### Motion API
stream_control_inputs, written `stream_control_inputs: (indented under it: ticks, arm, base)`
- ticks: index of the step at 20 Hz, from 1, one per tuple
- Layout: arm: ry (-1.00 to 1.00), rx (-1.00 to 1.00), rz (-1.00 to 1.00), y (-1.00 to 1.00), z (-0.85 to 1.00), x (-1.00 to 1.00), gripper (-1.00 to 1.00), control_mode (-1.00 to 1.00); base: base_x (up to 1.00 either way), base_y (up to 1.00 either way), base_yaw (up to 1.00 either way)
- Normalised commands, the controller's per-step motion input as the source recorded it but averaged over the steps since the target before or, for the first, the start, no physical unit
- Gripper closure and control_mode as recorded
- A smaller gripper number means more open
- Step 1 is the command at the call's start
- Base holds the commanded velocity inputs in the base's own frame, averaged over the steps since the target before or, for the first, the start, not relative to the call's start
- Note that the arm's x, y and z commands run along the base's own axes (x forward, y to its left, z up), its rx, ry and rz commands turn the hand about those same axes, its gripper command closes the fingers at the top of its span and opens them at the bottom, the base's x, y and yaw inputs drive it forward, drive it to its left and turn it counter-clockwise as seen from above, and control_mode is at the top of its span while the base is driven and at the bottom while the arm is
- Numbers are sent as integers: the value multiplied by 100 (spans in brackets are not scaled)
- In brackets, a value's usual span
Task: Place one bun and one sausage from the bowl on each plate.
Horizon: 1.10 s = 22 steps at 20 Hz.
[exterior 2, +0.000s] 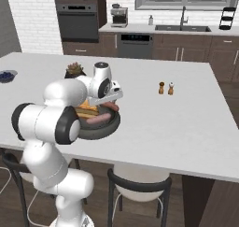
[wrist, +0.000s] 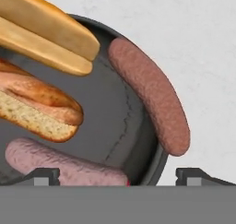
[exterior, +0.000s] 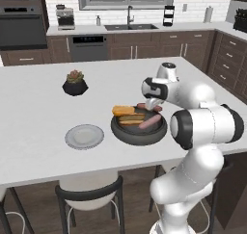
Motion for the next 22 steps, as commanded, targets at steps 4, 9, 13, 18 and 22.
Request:
stream_control_inputs:
  ticks: [4,9,13,18,22]
  arm:
    - [0,-4,5,0,-16,33,-100,-100]
    - [0,-1,1,0,-11,49,-100,-100]
    - [1,0,0,0,-7,45,-100,-100]
    - [4,0,0,-1,-19,30,-100,-100]
    - [4,0,0,-6,-22,8,-100,-100]
  base:
    - [0,0,0]
    - [0,0,0]
    - [0,0,0]
    - [0,0,0]
    - [0,0,0]
